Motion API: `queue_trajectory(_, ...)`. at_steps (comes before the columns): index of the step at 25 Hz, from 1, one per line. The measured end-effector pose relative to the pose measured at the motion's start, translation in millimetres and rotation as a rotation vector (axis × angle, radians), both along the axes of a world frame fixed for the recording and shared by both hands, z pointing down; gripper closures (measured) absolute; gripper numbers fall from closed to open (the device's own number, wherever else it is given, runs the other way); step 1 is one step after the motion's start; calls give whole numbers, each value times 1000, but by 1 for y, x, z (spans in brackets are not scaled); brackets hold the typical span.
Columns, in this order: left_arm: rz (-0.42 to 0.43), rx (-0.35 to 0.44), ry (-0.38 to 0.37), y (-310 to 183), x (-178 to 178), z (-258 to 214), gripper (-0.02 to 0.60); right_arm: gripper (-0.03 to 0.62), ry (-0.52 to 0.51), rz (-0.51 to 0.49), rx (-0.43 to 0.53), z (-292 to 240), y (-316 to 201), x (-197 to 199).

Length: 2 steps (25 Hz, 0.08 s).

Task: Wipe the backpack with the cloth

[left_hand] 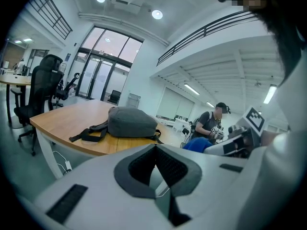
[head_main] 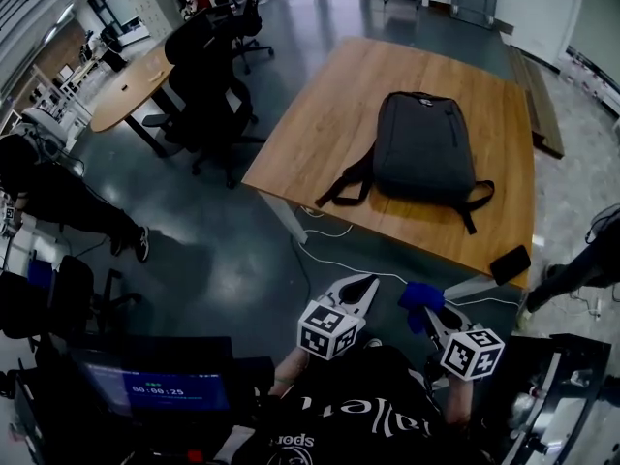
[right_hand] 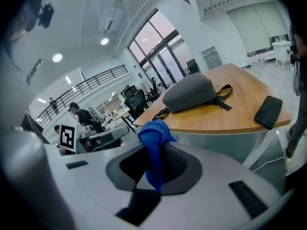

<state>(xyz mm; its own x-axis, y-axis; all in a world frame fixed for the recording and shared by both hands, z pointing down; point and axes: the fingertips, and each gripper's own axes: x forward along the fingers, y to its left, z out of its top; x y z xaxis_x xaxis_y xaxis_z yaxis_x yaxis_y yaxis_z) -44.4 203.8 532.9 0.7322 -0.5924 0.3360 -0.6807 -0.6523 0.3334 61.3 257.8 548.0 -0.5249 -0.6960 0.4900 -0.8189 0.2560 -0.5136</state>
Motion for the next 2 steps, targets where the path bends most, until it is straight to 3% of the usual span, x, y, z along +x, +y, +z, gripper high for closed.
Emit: queue_trajectory(2, -4, 4, -9, 1, 1, 0, 581, 539, -3, -3, -8, 3, 3, 1)
